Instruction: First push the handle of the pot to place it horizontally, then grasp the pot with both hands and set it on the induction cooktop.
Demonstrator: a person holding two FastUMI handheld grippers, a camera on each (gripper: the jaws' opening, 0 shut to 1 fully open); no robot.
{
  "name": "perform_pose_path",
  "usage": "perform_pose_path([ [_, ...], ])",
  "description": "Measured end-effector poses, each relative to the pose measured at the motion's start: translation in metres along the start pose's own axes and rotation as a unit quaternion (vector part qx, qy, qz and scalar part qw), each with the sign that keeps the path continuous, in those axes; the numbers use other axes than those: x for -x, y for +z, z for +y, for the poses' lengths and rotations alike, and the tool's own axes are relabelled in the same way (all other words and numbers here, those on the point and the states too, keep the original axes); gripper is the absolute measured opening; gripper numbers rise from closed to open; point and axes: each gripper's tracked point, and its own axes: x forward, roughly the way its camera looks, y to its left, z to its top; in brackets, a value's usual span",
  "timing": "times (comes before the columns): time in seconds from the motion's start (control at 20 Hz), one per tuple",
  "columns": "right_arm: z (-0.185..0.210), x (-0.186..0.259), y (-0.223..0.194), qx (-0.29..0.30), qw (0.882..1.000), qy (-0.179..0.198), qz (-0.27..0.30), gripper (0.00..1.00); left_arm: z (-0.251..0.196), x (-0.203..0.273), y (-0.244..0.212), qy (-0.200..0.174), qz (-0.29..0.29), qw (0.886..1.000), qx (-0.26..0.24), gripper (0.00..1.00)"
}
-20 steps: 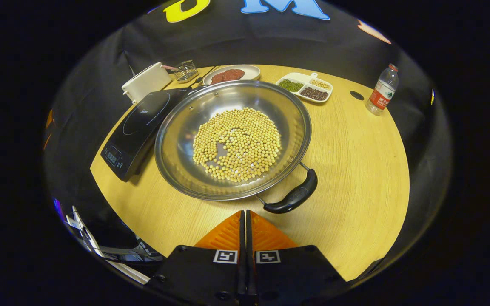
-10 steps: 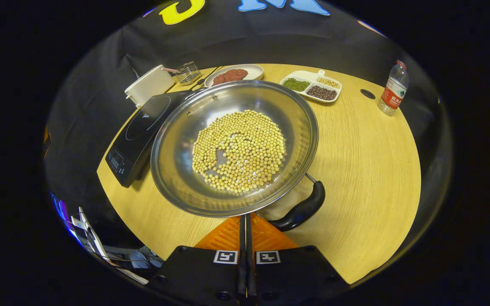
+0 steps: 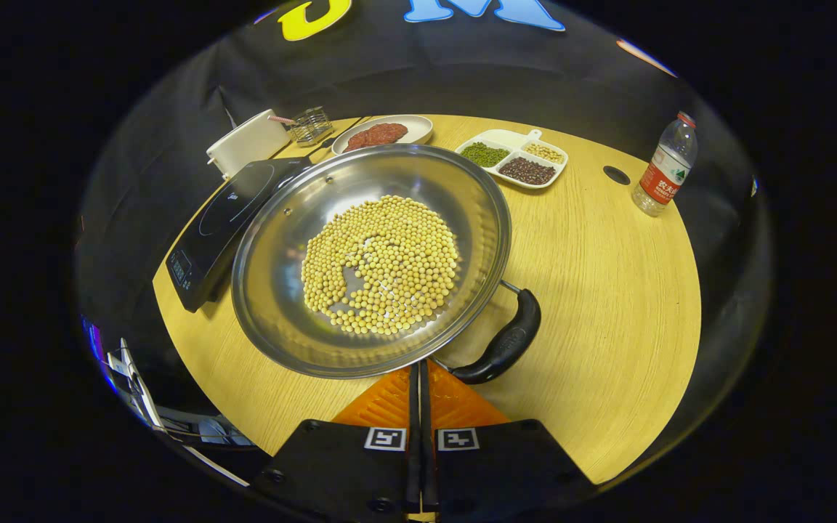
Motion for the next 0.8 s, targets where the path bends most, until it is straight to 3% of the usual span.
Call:
perform_pose_path([
  [0.35, -0.029, -0.004, 0.012, -0.044, 0.998, -0.04, -0.005, 0.02, 0.0, -0.021, -0.01, -0.025, 0.015, 1.0, 0.001, 0.84],
  [0.8, -0.049, -0.001, 0.026, -0.131, 0.987, -0.085, -0.024, 0.02, 0.007, -0.053, -0.027, -0.07, 0.032, 0.997, 0.004, 0.84],
])
